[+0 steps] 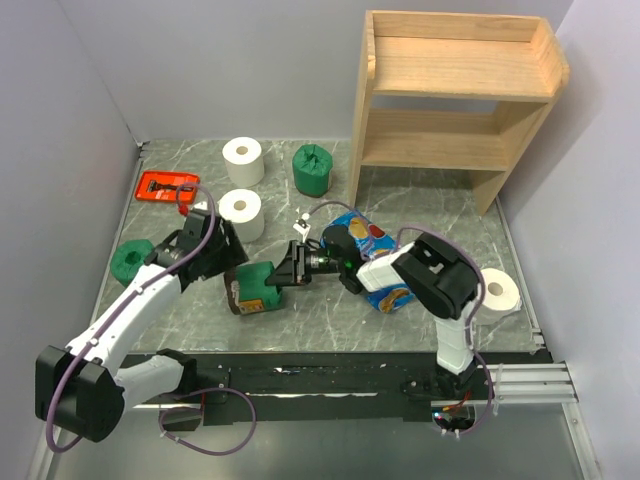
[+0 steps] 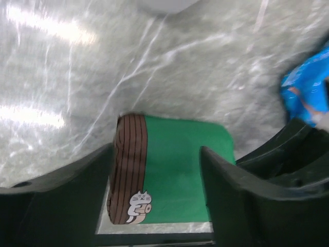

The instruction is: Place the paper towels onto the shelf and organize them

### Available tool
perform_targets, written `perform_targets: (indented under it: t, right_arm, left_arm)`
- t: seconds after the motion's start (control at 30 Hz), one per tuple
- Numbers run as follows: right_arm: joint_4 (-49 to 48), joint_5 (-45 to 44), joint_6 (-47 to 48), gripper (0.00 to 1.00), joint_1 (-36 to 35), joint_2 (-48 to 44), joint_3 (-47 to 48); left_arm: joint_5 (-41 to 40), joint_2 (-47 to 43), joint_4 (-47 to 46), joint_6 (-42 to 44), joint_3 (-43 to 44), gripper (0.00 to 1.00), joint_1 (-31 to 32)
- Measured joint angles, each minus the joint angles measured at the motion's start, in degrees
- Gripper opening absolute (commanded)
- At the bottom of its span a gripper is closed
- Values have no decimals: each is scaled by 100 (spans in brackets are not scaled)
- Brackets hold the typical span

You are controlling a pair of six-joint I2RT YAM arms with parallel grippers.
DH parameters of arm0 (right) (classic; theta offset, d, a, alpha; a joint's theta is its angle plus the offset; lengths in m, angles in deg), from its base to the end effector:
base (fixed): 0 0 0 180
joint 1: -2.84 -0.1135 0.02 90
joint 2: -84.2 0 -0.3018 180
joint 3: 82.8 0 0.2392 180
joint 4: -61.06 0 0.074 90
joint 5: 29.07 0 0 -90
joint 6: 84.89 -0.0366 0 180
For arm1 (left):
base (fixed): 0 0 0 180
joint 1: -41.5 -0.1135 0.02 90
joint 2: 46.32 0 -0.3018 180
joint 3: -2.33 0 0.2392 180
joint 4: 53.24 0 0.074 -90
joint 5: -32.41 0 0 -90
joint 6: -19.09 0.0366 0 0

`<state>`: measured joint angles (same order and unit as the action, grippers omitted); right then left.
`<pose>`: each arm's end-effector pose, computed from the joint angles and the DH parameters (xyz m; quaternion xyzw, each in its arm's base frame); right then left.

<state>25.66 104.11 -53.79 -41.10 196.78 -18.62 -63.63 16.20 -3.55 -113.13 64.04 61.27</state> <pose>0.2655 0.2906 0.1906 -0.1324 0.7513 0.6321 0.1359 0.1802 -0.0607 0.2927 -0.2004 0.9184 -0.1313 0.3148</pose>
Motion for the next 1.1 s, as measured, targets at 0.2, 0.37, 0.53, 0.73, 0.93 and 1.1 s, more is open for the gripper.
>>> perform_targets:
  t: [0.2,0.37,0.53,0.73,0.93,1.1]
  right_arm:
    - [1818,-581,1143,33,22,-1139,-46]
    - [4013,-1440,2306,33,-2,-2011,350]
    - [5893,-2483,3298,33,-122,-2448,981]
    - [7724,-3560,4212,34,-614,-2341,1941]
    - [8867,-4548,4826,33,-1244,-1853,3027]
    - [9492,-5235,5307,30,-1611,-1460,3668]
  left_arm:
    - [-186,168,61,122,999,99,4]
    - [-793,232,-195,267,1637,96,4]
    - [-1438,542,-426,402,1967,96,-9]
    - [-1698,507,-581,498,1563,96,-76]
    - [-1773,-24,-616,520,1158,96,-101]
    - [-1788,-205,-791,520,1141,96,-101]
